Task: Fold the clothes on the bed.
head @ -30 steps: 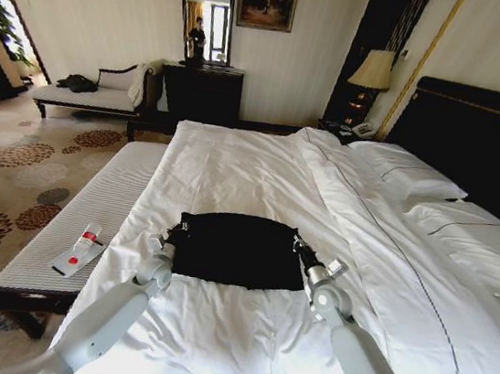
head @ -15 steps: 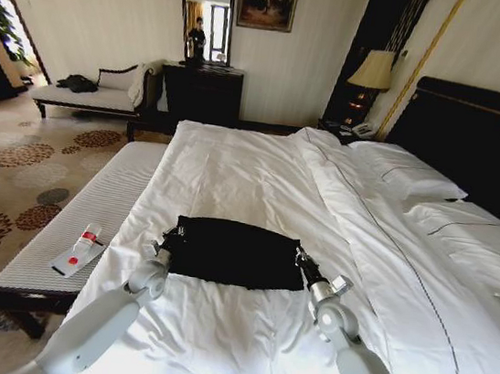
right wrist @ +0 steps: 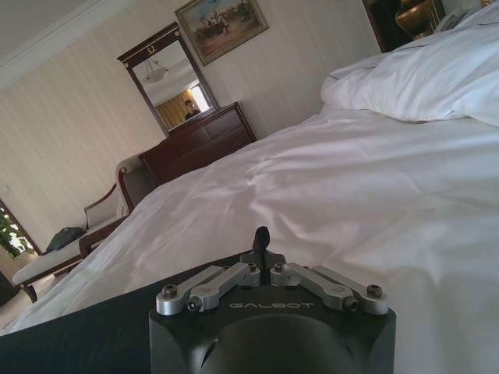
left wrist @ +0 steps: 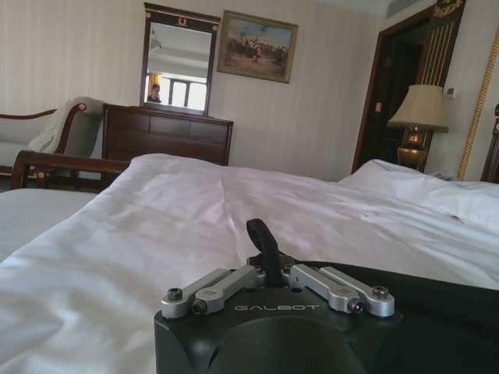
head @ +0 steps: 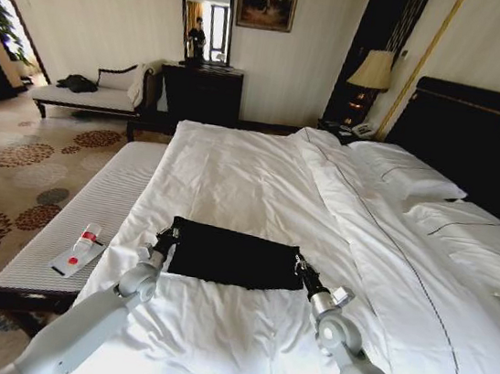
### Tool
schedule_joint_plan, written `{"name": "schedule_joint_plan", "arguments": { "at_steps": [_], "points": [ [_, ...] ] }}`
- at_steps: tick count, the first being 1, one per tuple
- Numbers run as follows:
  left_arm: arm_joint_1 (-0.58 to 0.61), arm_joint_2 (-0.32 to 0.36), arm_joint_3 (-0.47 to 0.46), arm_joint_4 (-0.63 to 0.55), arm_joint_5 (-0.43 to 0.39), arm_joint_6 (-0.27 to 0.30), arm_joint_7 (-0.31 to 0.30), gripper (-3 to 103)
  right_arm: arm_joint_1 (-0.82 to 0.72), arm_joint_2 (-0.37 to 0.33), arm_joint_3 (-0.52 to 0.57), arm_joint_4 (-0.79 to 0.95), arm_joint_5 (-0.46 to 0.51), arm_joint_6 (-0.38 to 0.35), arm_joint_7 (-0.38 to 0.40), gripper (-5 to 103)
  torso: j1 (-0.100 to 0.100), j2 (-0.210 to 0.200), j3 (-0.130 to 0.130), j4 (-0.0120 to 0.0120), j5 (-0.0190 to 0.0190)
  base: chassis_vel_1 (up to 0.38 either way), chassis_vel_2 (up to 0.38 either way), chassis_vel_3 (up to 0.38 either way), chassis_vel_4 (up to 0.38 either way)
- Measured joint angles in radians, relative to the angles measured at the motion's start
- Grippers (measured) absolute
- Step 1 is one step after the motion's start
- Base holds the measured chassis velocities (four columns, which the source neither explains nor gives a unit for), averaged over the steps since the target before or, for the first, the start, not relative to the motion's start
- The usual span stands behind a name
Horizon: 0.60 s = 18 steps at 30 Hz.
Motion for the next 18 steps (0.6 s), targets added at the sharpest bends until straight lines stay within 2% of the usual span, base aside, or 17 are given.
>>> {"name": "schedule_joint_plan", "arguments": {
  "at_steps": [18],
  "points": [
    [0.025,-0.005,0.017,-0.003,0.050,-0.016,0.012,2,-0.046,-0.019,0.033,0.009,-0.001,0.019,-0.006,1,0.000,0.000,0.000,-0.0001,0.0000,0.000,0.000,0.000,0.000]
  ]
}}
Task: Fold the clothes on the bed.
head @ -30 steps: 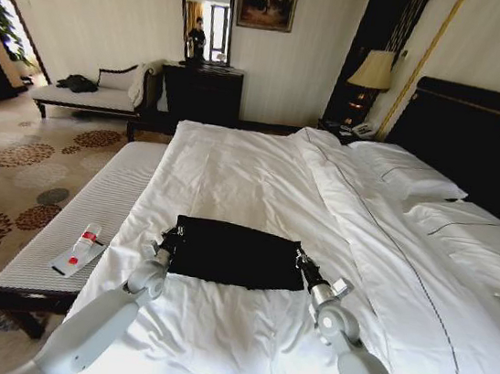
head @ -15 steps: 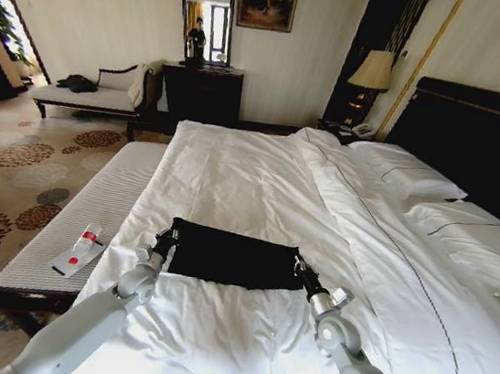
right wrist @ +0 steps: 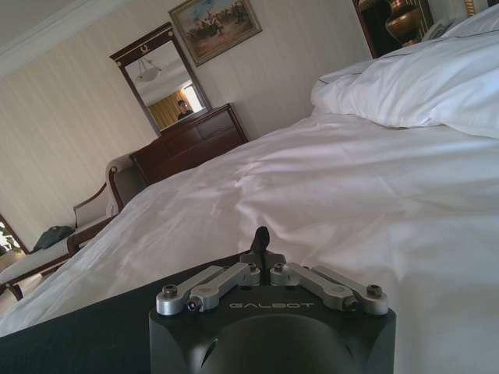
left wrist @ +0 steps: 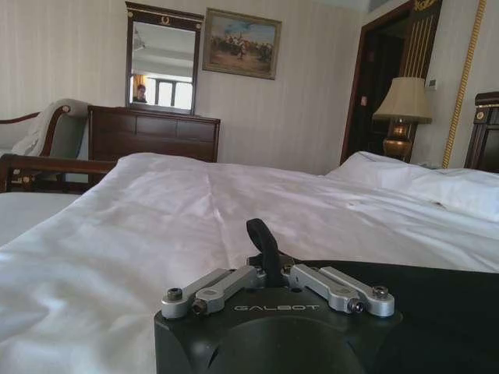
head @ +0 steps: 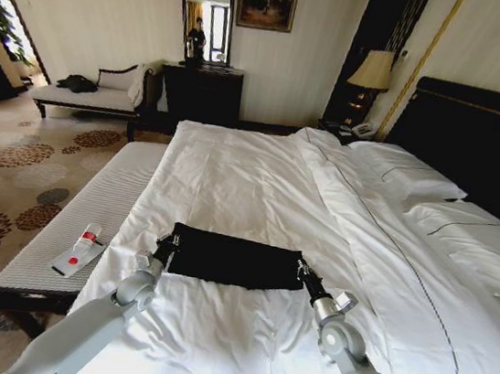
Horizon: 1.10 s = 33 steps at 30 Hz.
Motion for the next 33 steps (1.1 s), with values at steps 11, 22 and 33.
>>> {"name": "schedule_joint_plan", "arguments": {
  "at_steps": [11,22,33],
  "points": [
    [0.027,0.020,-0.004,-0.015,0.023,-0.007,0.005,2,-0.024,0.021,-0.009,0.007,-0.020,0.008,0.000,1,0.000,0.000,0.000,0.0000,0.0000,0.000,0.000,0.000,0.000],
    [0.140,0.045,-0.069,-0.042,0.098,-0.013,0.044,18,-0.081,0.026,-0.005,0.025,-0.085,0.013,0.003,14,0.000,0.000,0.000,0.0003,-0.0002,0.000,0.000,0.000,0.000],
    [0.251,0.062,-0.166,-0.137,0.173,-0.029,0.034,56,-0.145,0.029,0.053,0.101,-0.103,0.016,0.033,57,0.000,0.000,0.000,-0.0003,0.0002,0.000,0.000,0.000,0.000]
  ]
}}
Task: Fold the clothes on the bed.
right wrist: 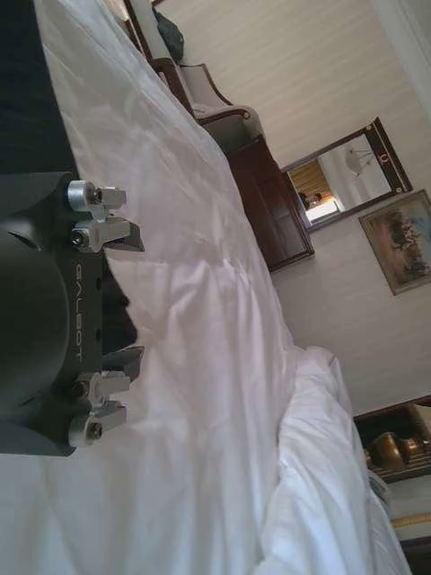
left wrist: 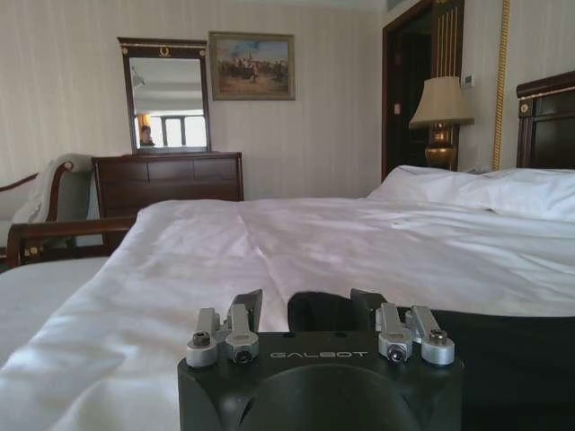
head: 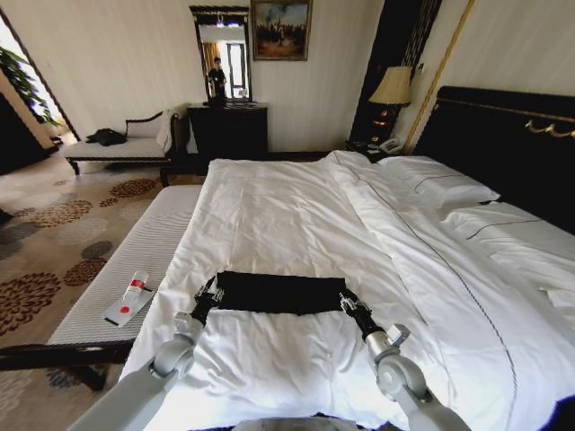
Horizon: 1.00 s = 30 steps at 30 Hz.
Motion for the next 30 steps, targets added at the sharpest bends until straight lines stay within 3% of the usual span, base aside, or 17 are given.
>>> {"name": "schedule_joint_plan", "arguments": {
  "at_steps": [3,5,6,10,12,13,15,18,19,23,30],
  "points": [
    [0.062,0.021,-0.071,-0.055,0.033,0.018,-0.023,72,0.035,-0.073,0.032,0.013,-0.004,-0.006,0.008,73,0.000,0.000,0.000,0.0001,-0.0004,0.000,0.000,0.000,0.000],
    [0.086,0.027,-0.094,-0.067,0.047,0.020,-0.022,77,0.055,-0.097,0.032,0.006,-0.009,-0.005,0.003,73,0.000,0.000,0.000,0.0003,-0.0002,0.000,0.000,0.000,0.000],
    [0.123,0.033,-0.126,-0.089,0.059,0.023,-0.020,83,0.092,-0.132,0.022,-0.016,-0.023,-0.001,-0.008,84,0.000,0.000,0.000,0.0006,-0.0003,0.000,0.000,0.000,0.000],
    [0.205,0.049,-0.170,-0.145,0.051,0.036,-0.014,97,0.200,-0.192,-0.024,-0.098,-0.081,0.027,-0.039,95,0.000,0.000,0.000,0.0017,0.0000,0.000,0.000,0.000,0.000],
    [0.208,0.065,-0.160,-0.158,0.044,0.043,-0.005,99,0.233,-0.211,-0.030,-0.144,-0.129,0.055,-0.054,100,0.000,0.000,0.000,0.0012,0.0000,0.000,0.000,0.000,0.000],
    [0.217,0.075,-0.155,-0.169,0.044,0.048,0.002,100,0.257,-0.221,-0.039,-0.180,-0.182,0.078,-0.066,100,0.000,0.000,0.000,-0.0009,-0.0002,0.000,0.000,0.000,0.000],
    [0.232,0.081,-0.157,-0.181,0.043,0.052,0.004,100,0.286,-0.228,-0.053,-0.216,-0.233,0.101,-0.078,100,0.000,0.000,0.000,-0.0014,-0.0005,0.000,0.000,0.000,0.000],
    [0.300,0.085,-0.180,-0.224,0.054,0.055,0.009,100,0.389,-0.240,-0.127,-0.337,-0.389,0.184,-0.117,100,0.000,0.000,0.000,0.0009,0.0001,0.000,0.000,0.000,0.000],
    [0.300,0.085,-0.180,-0.224,0.054,0.055,0.009,100,0.389,-0.240,-0.127,-0.337,-0.389,0.184,-0.117,100,0.000,0.000,0.000,0.0009,0.0001,0.000,0.000,0.000,0.000],
    [0.373,0.053,-0.203,-0.262,0.075,0.056,0.007,100,0.506,-0.230,-0.231,-0.506,-0.632,0.342,-0.162,100,0.000,0.000,0.000,0.0011,-0.0001,0.000,0.000,0.000,0.000],
    [0.413,0.029,-0.213,-0.276,0.084,0.056,0.005,100,0.537,-0.211,-0.267,-0.551,-0.739,0.416,-0.178,100,0.000,0.000,0.000,0.0003,-0.0001,0.000,0.000,0.000,0.000]
  ]
}}
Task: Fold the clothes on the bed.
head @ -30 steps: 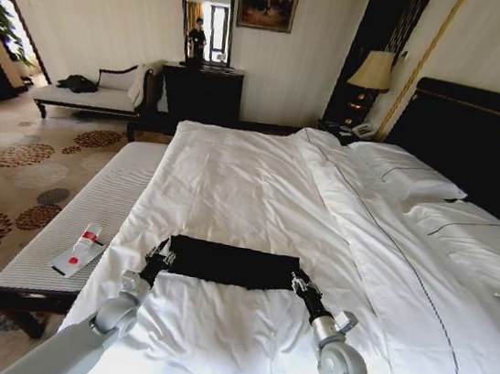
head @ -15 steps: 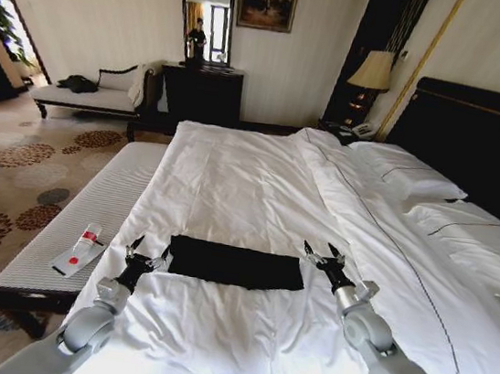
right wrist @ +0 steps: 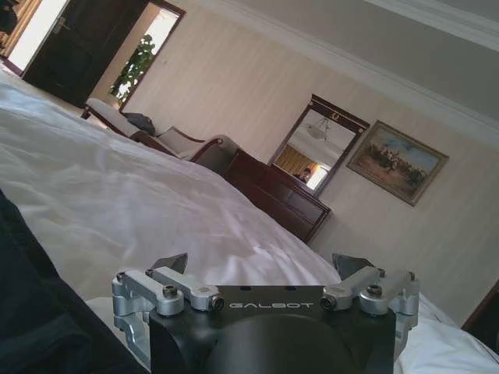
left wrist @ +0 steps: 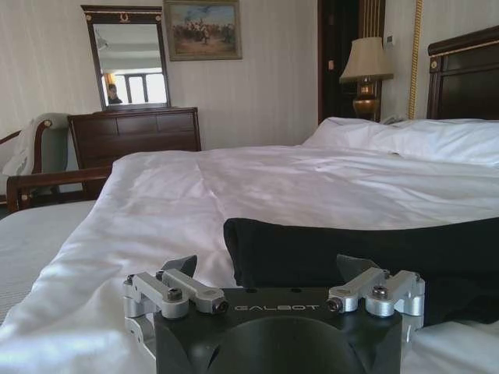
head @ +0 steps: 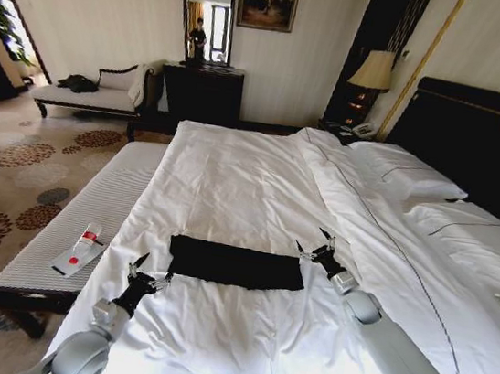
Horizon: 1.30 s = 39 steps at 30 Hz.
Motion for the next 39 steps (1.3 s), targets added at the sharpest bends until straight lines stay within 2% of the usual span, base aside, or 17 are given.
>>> {"name": "schedule_joint_plan", "arguments": {
  "at_steps": [8,17,30,34,39],
  "points": [
    [0.052,-0.019,-0.009,-0.063,-0.012,0.013,-0.019,100,0.003,0.012,-0.012,-0.039,-0.138,0.092,-0.018,100,0.000,0.000,0.000,0.0000,-0.0001,0.000,0.000,0.000,0.000],
    [0.096,-0.037,-0.039,-0.084,-0.014,0.013,-0.021,100,-0.043,0.015,0.001,-0.019,-0.271,0.139,-0.030,100,0.000,0.000,0.000,0.0002,-0.0002,0.000,0.000,0.000,0.000],
    [0.110,-0.062,-0.050,-0.098,-0.012,0.011,-0.024,100,-0.229,-0.025,0.040,0.189,-0.405,0.176,-0.027,100,0.000,0.000,0.000,-0.0002,-0.0001,0.000,0.000,0.000,0.000],
    [0.124,-0.062,-0.064,-0.106,-0.015,0.010,-0.024,100,-0.220,-0.040,0.045,0.214,-0.394,0.181,-0.018,100,0.000,0.000,0.000,-0.0002,-0.0002,0.000,0.000,0.000,0.000],
    [0.164,-0.051,-0.085,-0.147,-0.026,0.014,-0.026,100,-0.080,-0.054,0.004,0.181,-0.348,0.165,-0.002,100,0.000,0.000,0.000,0.0005,-0.0003,0.000,0.000,0.000,0.000]
  ]
}}
